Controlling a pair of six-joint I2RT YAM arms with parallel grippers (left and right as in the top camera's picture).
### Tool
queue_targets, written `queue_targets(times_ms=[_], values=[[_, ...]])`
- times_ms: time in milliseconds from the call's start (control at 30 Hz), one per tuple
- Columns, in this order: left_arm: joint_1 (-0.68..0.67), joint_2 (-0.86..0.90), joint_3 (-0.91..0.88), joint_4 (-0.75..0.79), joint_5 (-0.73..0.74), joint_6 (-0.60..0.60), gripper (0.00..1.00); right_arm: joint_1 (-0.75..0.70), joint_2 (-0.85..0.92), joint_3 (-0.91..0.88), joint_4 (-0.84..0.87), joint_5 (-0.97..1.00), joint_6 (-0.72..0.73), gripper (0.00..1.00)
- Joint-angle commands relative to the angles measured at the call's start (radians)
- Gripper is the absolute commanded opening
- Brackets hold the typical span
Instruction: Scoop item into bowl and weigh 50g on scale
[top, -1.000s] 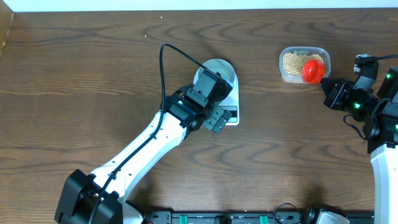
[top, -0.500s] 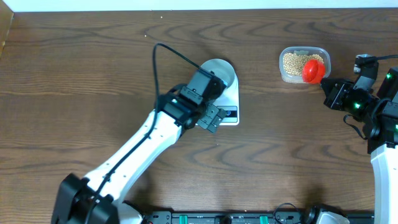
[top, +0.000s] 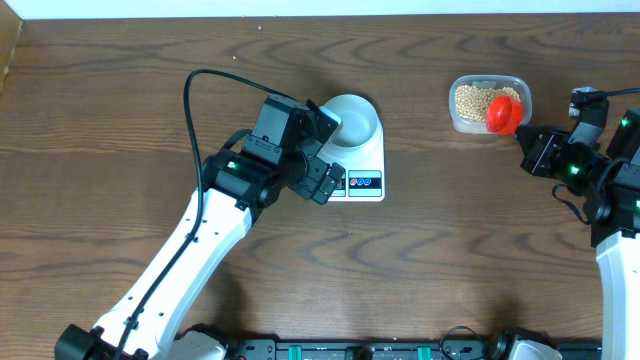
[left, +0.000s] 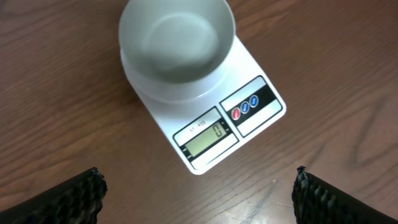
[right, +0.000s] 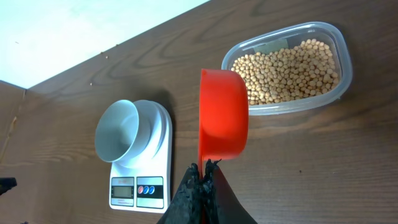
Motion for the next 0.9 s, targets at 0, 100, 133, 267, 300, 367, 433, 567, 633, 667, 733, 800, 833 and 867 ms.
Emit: queue_targets(times_ms=[0, 100, 133, 267, 300, 367, 433, 567, 633, 667, 733, 800, 833, 867], values=[[0.008, 0.011, 0.0, -0.006, 0.052, 0.017, 0.98, -0.006, -0.001, 0.012, -0.001, 0.001, -0.015, 0.01], [0.017, 0.023, 0.0, -0.006, 0.077, 0.017, 0.98, -0.006, -0.001, 0.012, -0.001, 0.001, -0.015, 0.01], [0.018, 0.024, 0.0, -0.006, 0.076, 0.017, 0.98, -0.006, -0.001, 0.012, -0.001, 0.001, -0.015, 0.01], [0.018, 0.024, 0.0, -0.005, 0.076, 0.017, 0.98, -0.006, -0.001, 0.012, -0.003, 0.001, -0.015, 0.01], [0.018, 0.024, 0.0, -0.006, 0.076, 0.017, 0.98, -0.006, -0.001, 0.012, -0.005, 0.001, -0.015, 0.01], [0.018, 0.024, 0.0, -0.006, 0.076, 0.017, 0.98, -0.006, -0.001, 0.012, -0.005, 0.001, -0.015, 0.01], [0.018, 0.024, 0.0, -0.006, 0.076, 0.017, 0.98, -0.006, -0.001, 0.012, -0.005, 0.001, -0.015, 0.01], [0.018, 0.024, 0.0, -0.006, 0.076, 0.017, 0.98, -0.006, -0.001, 0.012, -0.006, 0.001, -0.015, 0.01], [0.018, 0.024, 0.0, -0.006, 0.076, 0.017, 0.98, -0.006, -0.001, 0.012, -0.006, 0.001, -0.015, 0.01], [0.018, 0.024, 0.0, -0.006, 0.076, 0.017, 0.98, -0.006, -0.001, 0.012, -0.007, 0.001, -0.015, 0.01], [0.018, 0.024, 0.0, -0.006, 0.076, 0.017, 0.98, -0.006, -0.001, 0.012, -0.007, 0.001, -0.015, 0.01], [0.018, 0.024, 0.0, -0.006, 0.076, 0.017, 0.98, -0.006, -0.001, 0.012, -0.008, 0.001, -0.015, 0.01], [0.018, 0.024, 0.0, -0.006, 0.076, 0.017, 0.98, -0.006, -0.001, 0.012, -0.009, 0.001, -0.015, 0.01], [0.018, 0.024, 0.0, -0.006, 0.076, 0.017, 0.98, -0.006, -0.001, 0.012, -0.01, 0.001, -0.016, 0.01]])
